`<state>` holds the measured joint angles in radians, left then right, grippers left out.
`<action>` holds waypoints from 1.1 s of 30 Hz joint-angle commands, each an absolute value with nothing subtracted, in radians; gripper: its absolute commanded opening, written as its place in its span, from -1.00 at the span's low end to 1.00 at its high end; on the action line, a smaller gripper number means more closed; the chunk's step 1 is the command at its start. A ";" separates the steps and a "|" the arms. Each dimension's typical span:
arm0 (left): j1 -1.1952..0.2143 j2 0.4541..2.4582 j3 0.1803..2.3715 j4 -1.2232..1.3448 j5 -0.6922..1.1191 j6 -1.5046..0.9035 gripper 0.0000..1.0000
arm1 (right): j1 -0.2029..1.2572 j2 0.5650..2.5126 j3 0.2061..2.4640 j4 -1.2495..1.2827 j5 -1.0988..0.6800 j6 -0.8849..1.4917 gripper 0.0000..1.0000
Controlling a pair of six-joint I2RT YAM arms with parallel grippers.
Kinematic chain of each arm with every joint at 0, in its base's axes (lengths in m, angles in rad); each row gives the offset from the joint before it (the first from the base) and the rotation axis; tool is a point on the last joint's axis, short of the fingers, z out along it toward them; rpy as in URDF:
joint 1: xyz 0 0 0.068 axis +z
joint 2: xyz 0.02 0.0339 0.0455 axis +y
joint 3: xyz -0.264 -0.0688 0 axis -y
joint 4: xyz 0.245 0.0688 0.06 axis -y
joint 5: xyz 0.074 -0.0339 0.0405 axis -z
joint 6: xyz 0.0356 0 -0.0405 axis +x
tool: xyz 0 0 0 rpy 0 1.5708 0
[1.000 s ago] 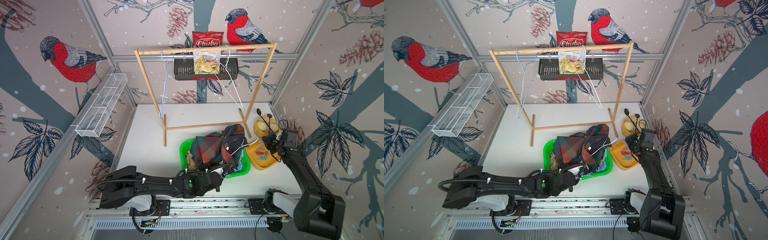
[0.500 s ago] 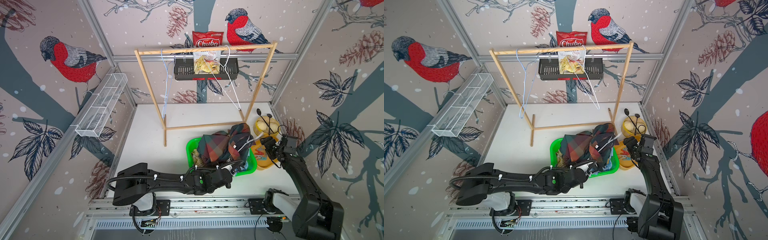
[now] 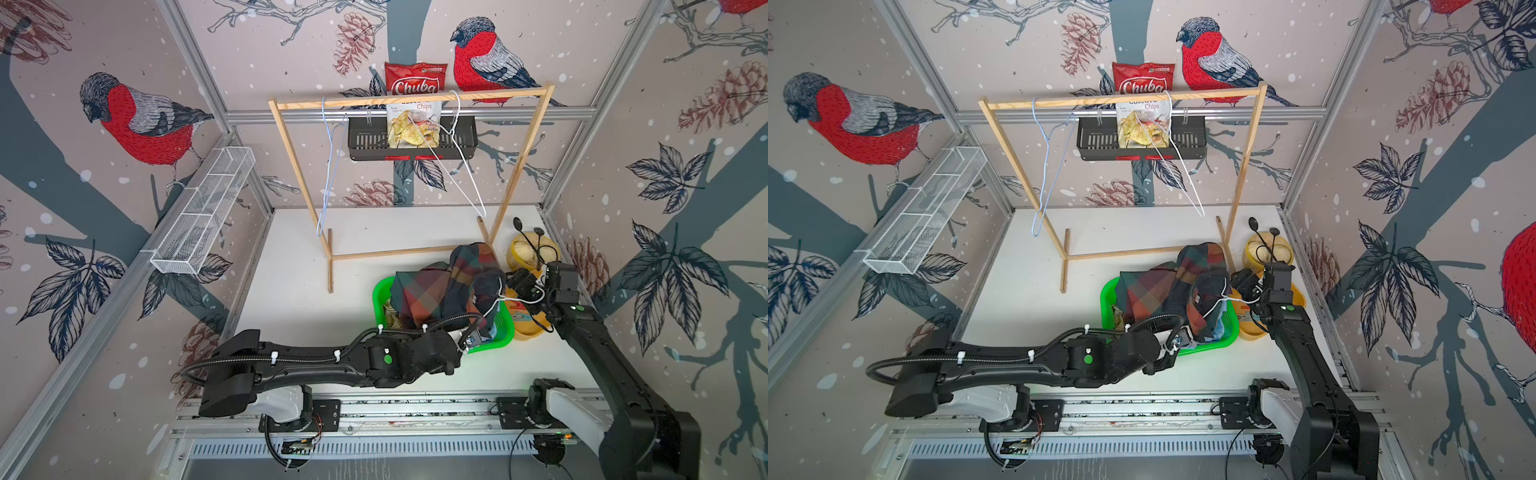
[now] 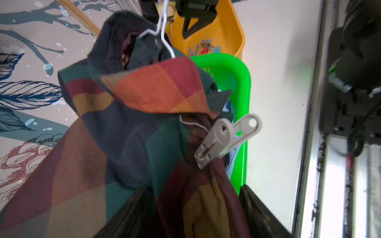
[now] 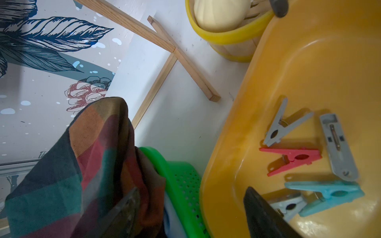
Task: Remove the clothespins securing long-sleeve shirts to the hanger
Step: Place the clamp in the storage box, then adjust the long-sleeve shirt at the bin.
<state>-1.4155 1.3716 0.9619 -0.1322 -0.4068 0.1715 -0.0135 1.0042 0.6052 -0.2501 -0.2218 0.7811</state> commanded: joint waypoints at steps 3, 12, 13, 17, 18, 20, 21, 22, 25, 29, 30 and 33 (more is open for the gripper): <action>-1.417 1.280 0.992 -0.210 -0.252 0.118 0.47 | -0.002 1.012 0.609 -0.249 -0.196 0.792 0.60; -1.215 1.201 1.073 -0.147 -0.001 -0.039 0.53 | 0.000 1.005 0.576 -0.228 -0.204 0.798 0.60; -1.188 1.229 1.098 -0.155 0.029 -0.057 0.50 | 0.000 1.003 0.574 -0.224 -0.205 0.798 0.60; -1.124 1.369 1.216 -0.200 0.139 -0.102 0.49 | 0.002 1.009 0.565 -0.218 -0.208 0.786 0.61; -1.117 1.402 1.242 -0.204 0.154 -0.110 0.49 | 0.003 1.010 0.563 -0.219 -0.206 0.783 0.61; -1.093 1.462 1.288 -0.210 0.184 -0.142 0.49 | 0.003 1.011 0.556 -0.216 -0.203 0.775 0.61; -1.077 1.502 1.315 -0.225 0.194 -0.157 0.49 | 0.002 1.010 0.552 -0.214 -0.201 0.772 0.61; -1.066 1.536 1.343 -0.247 0.195 -0.164 0.48 | 0.003 1.009 0.550 -0.213 -0.200 0.770 0.61; -1.039 1.645 1.439 -0.322 0.220 -0.164 0.43 | 0.004 1.011 0.538 -0.200 -0.210 0.765 0.61; -1.028 1.755 1.502 -0.354 0.224 -0.145 0.23 | 0.019 1.018 0.535 -0.182 -0.220 0.752 0.62; -1.026 1.781 1.525 -0.375 0.225 -0.139 0.04 | 0.026 1.020 0.538 -0.179 -0.216 0.748 0.62; -1.025 1.803 1.552 -0.386 0.206 -0.136 -0.71 | 0.052 1.023 0.550 -0.163 -0.210 0.749 0.63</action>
